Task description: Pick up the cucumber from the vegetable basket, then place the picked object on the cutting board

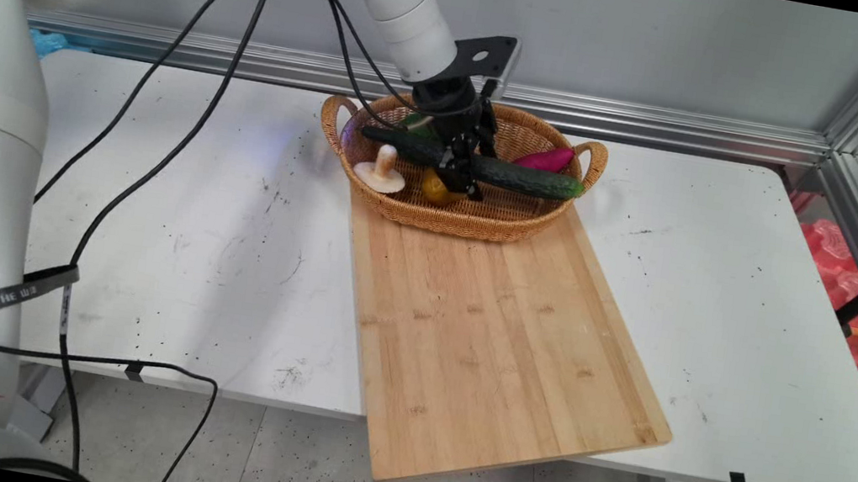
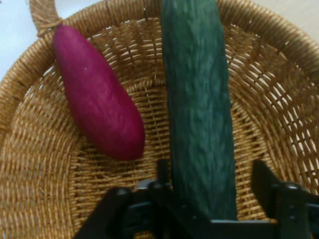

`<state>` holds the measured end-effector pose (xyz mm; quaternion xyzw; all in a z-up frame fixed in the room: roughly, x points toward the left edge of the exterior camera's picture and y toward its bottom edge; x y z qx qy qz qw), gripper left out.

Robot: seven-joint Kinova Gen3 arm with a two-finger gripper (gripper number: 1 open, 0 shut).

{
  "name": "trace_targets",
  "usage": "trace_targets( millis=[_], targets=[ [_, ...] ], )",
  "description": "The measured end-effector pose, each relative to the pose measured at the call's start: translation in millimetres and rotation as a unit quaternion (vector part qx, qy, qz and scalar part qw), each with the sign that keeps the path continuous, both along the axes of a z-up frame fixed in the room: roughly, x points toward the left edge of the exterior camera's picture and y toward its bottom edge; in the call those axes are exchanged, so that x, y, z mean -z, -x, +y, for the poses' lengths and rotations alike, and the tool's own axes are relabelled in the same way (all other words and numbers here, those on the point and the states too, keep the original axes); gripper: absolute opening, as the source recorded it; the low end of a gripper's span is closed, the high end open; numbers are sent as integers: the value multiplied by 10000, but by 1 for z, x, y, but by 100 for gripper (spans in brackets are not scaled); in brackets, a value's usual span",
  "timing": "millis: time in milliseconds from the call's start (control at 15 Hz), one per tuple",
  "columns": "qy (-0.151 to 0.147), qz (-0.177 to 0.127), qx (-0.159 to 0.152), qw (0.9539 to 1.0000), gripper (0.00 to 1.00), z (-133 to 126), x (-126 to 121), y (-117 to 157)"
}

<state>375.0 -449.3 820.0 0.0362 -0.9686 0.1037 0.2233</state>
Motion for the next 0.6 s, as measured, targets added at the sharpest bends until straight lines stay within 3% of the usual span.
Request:
trace_targets(
  millis=[600],
  targets=[
    [44, -23, 132, 9999, 0, -12, -26, -8]
  ],
)
